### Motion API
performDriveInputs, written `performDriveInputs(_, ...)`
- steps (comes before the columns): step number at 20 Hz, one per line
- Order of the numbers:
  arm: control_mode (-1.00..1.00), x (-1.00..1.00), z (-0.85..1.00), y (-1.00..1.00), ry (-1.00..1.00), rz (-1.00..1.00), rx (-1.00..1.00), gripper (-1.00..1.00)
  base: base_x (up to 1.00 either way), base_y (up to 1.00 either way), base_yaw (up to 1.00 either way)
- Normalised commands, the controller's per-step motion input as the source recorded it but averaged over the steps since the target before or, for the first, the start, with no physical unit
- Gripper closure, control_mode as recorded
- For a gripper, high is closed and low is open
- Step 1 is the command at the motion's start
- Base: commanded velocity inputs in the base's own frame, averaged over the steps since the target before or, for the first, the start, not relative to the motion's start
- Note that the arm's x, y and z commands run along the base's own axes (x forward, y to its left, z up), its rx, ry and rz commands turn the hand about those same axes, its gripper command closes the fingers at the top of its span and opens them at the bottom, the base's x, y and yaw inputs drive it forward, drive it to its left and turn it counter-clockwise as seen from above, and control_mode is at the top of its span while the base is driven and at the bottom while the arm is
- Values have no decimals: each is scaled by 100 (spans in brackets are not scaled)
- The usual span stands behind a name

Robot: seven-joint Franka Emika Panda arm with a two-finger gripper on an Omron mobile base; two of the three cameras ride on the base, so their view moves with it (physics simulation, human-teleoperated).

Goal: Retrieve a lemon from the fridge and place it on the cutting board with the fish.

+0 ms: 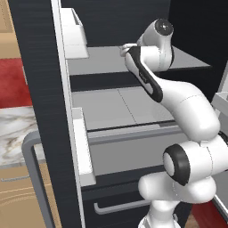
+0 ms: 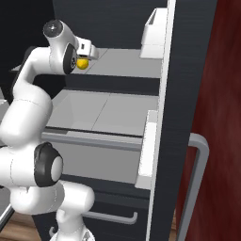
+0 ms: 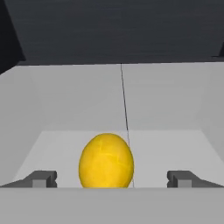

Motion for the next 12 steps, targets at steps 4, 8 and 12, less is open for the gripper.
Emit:
performDriveInputs(4,-100,2,-11,7,4,0,-2,-100,0,0,0)
performDriveInputs(8,-100,19,-12,0,7,-1,-5,-100,0,0,0)
performDriveInputs(12,-100,9,-11,0,3,0,-3,-100,0,0,0)
